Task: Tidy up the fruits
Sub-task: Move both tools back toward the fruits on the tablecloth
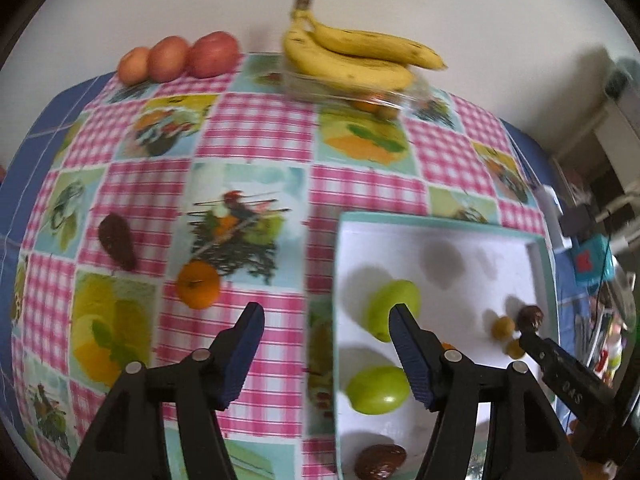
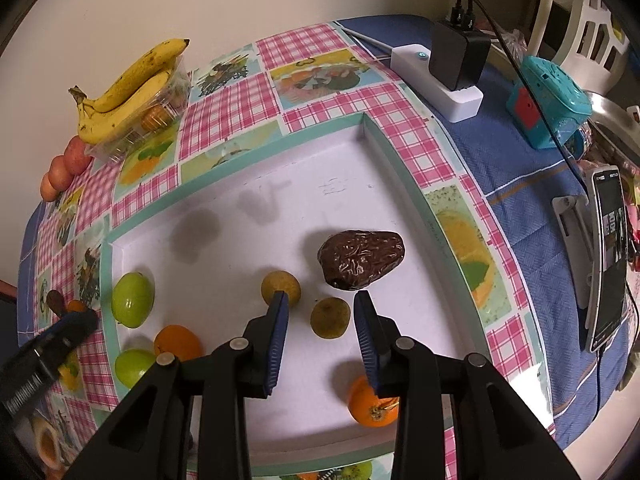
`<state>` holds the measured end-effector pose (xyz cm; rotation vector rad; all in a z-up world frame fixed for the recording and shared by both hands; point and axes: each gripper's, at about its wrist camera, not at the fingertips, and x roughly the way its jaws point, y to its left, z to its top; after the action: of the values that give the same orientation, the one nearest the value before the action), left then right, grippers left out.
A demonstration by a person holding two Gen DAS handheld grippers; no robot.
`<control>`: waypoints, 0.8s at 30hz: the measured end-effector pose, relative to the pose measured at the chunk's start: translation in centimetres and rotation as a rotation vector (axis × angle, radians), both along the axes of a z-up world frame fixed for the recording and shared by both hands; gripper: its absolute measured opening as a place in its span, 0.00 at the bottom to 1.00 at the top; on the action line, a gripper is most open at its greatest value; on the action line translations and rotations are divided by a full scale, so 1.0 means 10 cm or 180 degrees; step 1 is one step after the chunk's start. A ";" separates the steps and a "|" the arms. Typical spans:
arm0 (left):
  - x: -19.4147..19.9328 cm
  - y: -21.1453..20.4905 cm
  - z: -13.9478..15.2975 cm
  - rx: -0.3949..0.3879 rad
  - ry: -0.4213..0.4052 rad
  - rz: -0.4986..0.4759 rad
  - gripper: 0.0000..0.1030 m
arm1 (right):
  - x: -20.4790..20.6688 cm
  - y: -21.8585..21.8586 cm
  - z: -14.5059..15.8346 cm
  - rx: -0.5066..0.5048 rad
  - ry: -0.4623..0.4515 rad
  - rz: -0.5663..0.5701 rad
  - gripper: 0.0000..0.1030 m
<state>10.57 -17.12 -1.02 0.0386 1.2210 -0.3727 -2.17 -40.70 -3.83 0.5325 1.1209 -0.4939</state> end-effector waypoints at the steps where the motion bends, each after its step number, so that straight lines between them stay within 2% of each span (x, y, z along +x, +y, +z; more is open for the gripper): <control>1: 0.03 0.04 0.00 0.0001 0.0009 0.0050 0.70 | 0.01 0.01 0.00 -0.0006 0.0008 0.0010 0.36; 2: 0.05 0.08 -0.01 0.0008 0.0018 0.0103 0.72 | 0.01 0.01 0.00 -0.0011 0.0015 0.0023 0.39; 3: 0.08 0.12 -0.02 0.0021 0.0027 0.0151 0.79 | 0.02 0.02 0.00 -0.0016 0.0016 0.0040 0.47; 4: 0.10 0.15 -0.03 0.0042 0.0034 0.0197 0.85 | 0.03 0.03 0.00 -0.0019 0.0007 0.0060 0.50; 6: 0.14 0.22 -0.05 0.0100 0.0042 0.0280 0.91 | 0.05 0.06 0.01 -0.0031 -0.0004 0.0104 0.51; 8: 0.16 0.27 -0.07 0.0143 0.0047 0.0332 0.94 | 0.06 0.07 0.01 -0.0056 0.0003 0.0127 0.57; 9: 0.17 0.28 -0.08 0.0156 0.0061 0.0345 0.95 | 0.07 0.07 0.01 -0.0069 0.0005 0.0130 0.68; 10: 0.17 0.30 -0.10 0.0169 0.0077 0.0360 0.95 | 0.07 0.07 0.02 -0.0080 0.0003 0.0133 0.74; 13: 0.19 0.35 -0.12 0.0210 0.0075 0.0411 1.00 | 0.09 0.08 0.01 -0.0115 0.0014 0.0158 0.75; 16: 0.20 0.39 -0.13 0.0283 0.0048 0.0453 1.00 | 0.10 0.08 0.01 -0.0161 0.0015 0.0151 0.83; 24: 0.26 0.48 -0.14 0.0311 0.0043 0.0530 1.00 | 0.11 0.10 0.00 -0.0204 -0.0035 0.0134 0.84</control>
<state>13.16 -12.31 -2.44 0.0182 1.2454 -0.1683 -1.03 -39.70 -3.81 0.4544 1.1001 -0.4881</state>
